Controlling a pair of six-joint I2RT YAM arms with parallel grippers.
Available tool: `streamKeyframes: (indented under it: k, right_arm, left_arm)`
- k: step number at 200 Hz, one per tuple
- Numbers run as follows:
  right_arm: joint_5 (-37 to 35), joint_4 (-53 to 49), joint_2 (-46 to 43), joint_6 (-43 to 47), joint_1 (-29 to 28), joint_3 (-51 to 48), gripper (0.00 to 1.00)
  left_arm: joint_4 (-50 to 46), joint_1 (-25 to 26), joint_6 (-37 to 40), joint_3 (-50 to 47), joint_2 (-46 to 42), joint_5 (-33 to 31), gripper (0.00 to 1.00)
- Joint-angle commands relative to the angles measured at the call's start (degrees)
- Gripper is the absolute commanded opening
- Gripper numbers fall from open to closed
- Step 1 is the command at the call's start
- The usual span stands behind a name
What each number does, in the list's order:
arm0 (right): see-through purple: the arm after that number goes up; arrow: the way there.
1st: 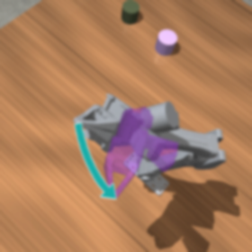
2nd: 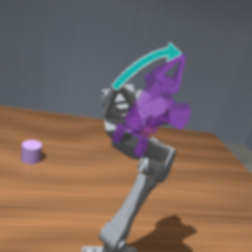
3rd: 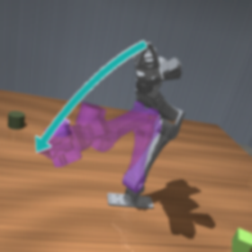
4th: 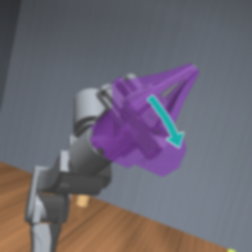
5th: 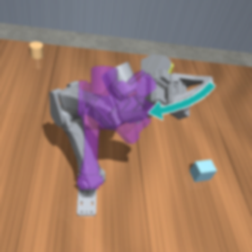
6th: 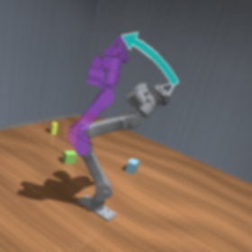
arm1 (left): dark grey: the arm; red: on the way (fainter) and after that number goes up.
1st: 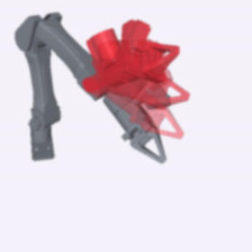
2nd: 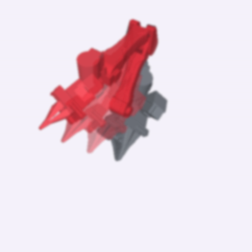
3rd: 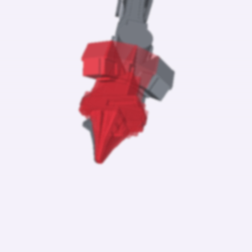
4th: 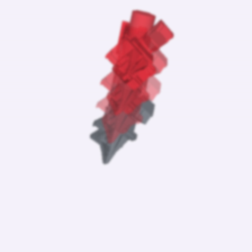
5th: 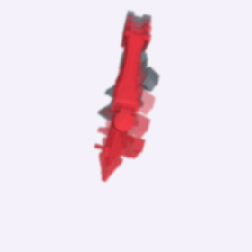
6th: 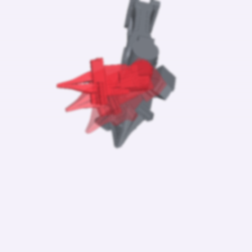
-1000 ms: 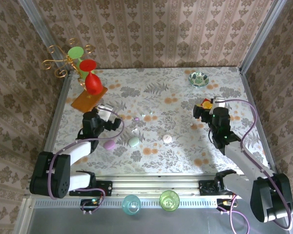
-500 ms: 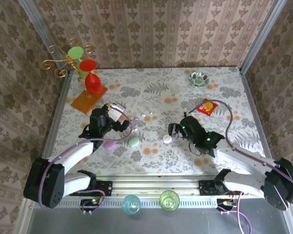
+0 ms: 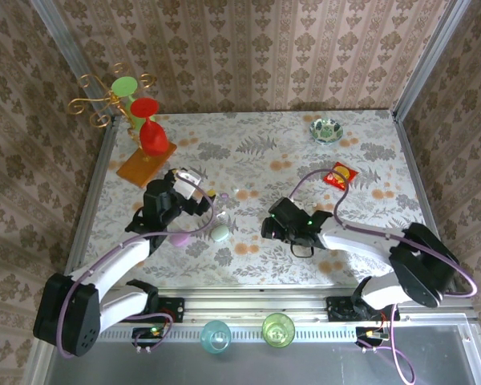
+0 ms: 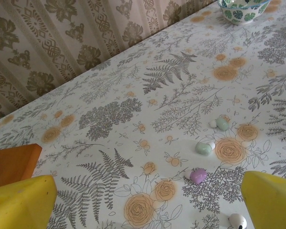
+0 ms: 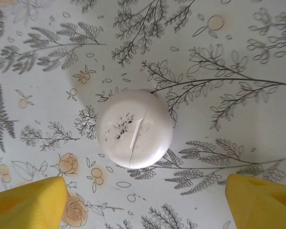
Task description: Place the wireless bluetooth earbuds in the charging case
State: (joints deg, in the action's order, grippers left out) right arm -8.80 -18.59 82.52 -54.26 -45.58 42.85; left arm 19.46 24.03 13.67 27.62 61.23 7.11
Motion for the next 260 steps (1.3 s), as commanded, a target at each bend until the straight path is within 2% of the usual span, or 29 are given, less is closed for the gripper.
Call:
streamKeyframes:
  k: [1,81,122,156,173,194,206,242,260]
  right_arm:
    - [1.53,-0.36,2.87,-1.03,0.28,2.99,0.85]
    - [4.46,-1.59,12.39,8.80,3.08,11.11,0.84]
    - [9.19,0.02,15.50,13.38,5.15,14.56,0.83]
    - [8.35,-1.44,13.95,22.08,4.86,15.55,0.88]
    - [5.68,-2.08,11.74,27.80,3.88,13.62,0.94]
    - [3.58,-1.84,8.85,32.84,3.02,10.37,0.96]
    - [3.38,-1.13,7.87,33.53,3.04,8.73,0.94]
    - [3.53,-0.96,9.18,33.71,2.74,7.80,0.78]
    - [3.01,-0.68,10.42,33.17,2.54,7.77,0.75]
  left_arm:
    - [-1.09,0.51,-1.69,-0.99,-1.61,-0.68,1.00]
    - [-4.19,1.10,-0.61,-2.57,-4.18,-3.30,1.00]
    - [-4.28,1.13,-0.53,-3.34,-5.33,-4.21,1.00]
    - [-3.56,1.11,-0.97,-3.31,-4.68,-4.48,1.00]
    - [-3.48,1.15,-1.67,-2.89,-4.04,-4.64,1.00]
    - [-3.14,1.08,-2.39,-2.51,-3.33,-4.46,1.00]
    - [-3.01,1.03,-2.79,-2.30,-2.99,-4.14,1.00]
    - [-3.02,1.11,-3.37,-2.23,-2.96,-3.40,1.00]
    - [-3.29,1.11,-3.49,-2.38,-3.44,-3.83,1.00]
